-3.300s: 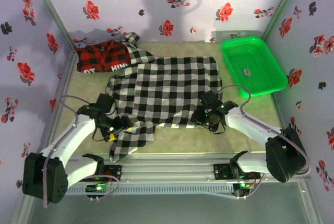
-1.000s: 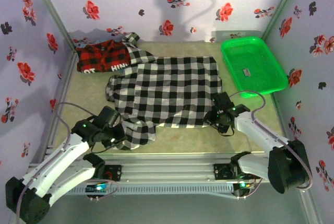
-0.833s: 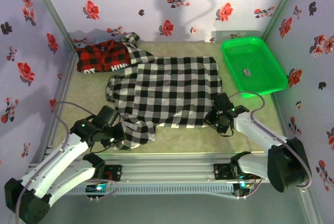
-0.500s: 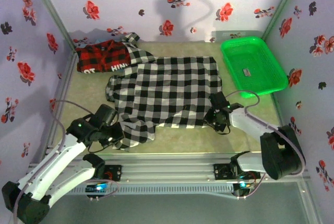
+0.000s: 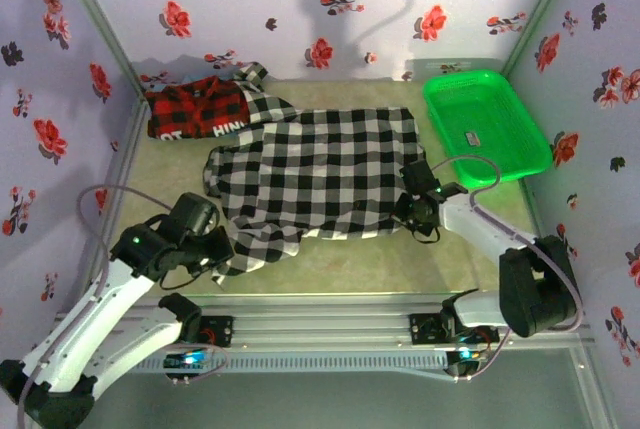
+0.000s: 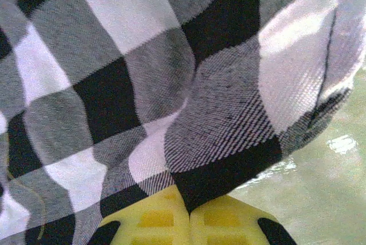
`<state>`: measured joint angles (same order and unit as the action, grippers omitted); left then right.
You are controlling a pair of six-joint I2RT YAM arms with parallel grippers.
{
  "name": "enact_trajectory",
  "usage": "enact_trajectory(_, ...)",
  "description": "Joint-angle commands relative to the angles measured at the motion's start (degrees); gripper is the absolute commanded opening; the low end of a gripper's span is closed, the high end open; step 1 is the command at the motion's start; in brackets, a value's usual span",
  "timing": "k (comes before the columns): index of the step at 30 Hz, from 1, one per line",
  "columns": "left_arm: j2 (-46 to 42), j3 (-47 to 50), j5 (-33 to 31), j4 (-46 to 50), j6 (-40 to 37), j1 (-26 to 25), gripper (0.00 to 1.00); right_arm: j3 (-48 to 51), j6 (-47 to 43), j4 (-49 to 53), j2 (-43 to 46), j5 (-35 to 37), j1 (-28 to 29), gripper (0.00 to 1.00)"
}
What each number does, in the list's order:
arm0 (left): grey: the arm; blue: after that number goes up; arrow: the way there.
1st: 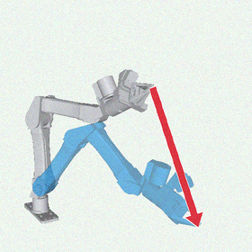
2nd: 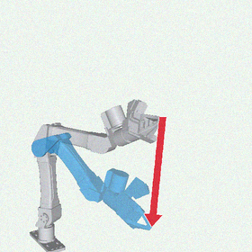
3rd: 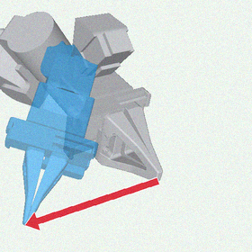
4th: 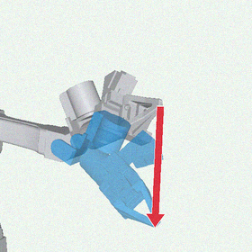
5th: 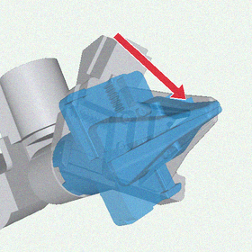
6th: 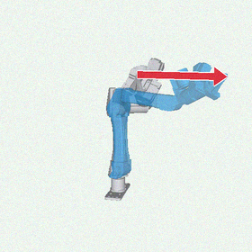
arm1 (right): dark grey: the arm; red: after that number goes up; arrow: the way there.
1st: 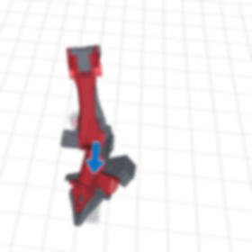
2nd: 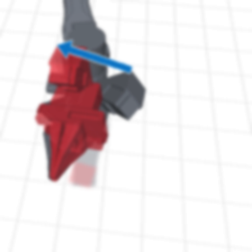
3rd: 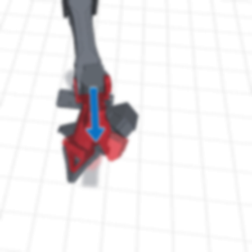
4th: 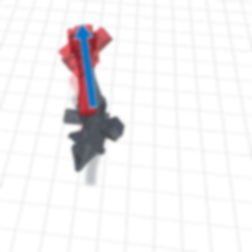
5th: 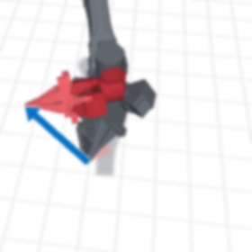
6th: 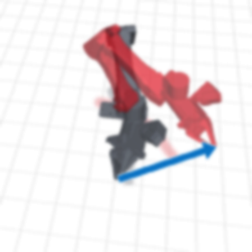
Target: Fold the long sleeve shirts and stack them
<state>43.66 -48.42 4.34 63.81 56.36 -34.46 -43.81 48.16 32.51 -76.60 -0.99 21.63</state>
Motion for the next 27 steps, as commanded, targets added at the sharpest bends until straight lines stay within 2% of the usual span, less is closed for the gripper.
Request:
enact_trajectory(1, 2.1, -3.2, -1.8, 0.6, -3.4, 1.7, 0.0, -1.8, -2.2, 4.2, -0.2, 1.1, -0.5, 0.06)
enact_trajectory(15, 13.4, -10.5, 4.5, -5.3, -16.0, 15.9, 0.0, -11.1, -8.6, 7.9, -7.0, 1.4, -3.8, 0.06)
enact_trajectory(27, 20.9, -13.3, 6.1, -9.1, -21.4, 21.5, 0.0, -20.7, -14.9, 10.1, -16.7, 0.6, -7.2, 0.06)
